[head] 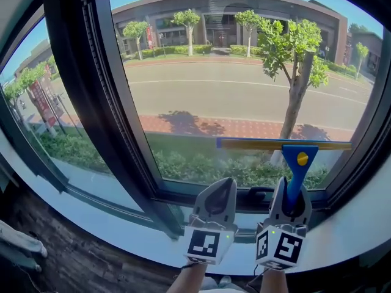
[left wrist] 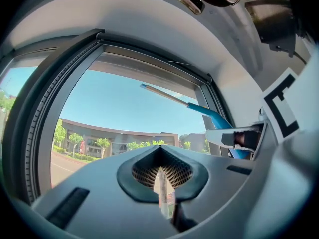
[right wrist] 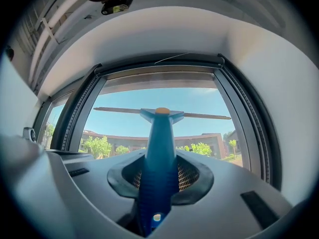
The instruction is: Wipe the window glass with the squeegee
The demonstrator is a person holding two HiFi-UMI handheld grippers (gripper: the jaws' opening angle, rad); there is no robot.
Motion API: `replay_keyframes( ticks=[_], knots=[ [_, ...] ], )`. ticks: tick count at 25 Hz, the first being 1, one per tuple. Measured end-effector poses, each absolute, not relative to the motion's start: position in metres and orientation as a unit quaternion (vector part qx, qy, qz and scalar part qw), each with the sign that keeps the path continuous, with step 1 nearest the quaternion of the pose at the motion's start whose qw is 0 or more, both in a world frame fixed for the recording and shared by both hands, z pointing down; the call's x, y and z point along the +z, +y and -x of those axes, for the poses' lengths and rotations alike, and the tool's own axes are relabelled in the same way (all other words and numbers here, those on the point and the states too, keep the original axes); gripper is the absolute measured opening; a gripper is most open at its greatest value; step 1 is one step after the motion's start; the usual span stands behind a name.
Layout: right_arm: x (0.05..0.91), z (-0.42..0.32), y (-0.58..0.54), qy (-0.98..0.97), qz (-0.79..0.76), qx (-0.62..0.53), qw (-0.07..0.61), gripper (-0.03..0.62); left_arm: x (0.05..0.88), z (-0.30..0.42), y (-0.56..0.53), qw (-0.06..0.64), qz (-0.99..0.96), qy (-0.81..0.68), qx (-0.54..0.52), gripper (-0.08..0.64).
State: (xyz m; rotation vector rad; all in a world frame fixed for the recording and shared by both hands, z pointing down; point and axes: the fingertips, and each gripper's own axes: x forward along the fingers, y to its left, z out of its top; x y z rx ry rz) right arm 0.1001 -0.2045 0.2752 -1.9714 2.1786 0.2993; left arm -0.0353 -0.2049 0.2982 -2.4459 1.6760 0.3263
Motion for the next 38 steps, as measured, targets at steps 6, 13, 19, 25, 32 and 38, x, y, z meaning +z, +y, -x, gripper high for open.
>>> replay_keyframes(
  ticks=[6, 13, 19, 25, 32, 38],
  knots=[
    [0.268, -0.085, -0.220, 0.733, 0.664, 0.109, 0.102, 0.114, 0.294, 0.051, -0.216, 0.088, 0.805, 0.578, 0.103, -0.006],
    [0.237, -0.054, -0.227, 0.723, 0.665, 0.146, 0.115, 0.114, 0.282, 0.094, -0.213, 0.092, 0.778, 0.610, 0.117, -0.005],
    [0.204, -0.015, -0.234, 0.740, 0.637, 0.166, 0.137, 0.114, 0.282, 0.131, -0.202, 0.085, 0.749, 0.645, 0.121, -0.006],
    [0.176, 0.016, -0.243, 0.735, 0.638, 0.165, 0.157, 0.114, 0.281, 0.159, -0.193, 0.085, 0.736, 0.658, 0.133, -0.006],
    [0.112, 0.067, -0.263, 0.721, 0.645, 0.158, 0.197, 0.114, 0.266, 0.192, -0.196, 0.113, 0.765, 0.620, 0.131, -0.006],
    [0.057, 0.100, -0.260, 0.683, 0.672, 0.189, 0.214, 0.114, 0.268, 0.213, -0.192, 0.116, 0.787, 0.593, 0.126, -0.006]
  ],
)
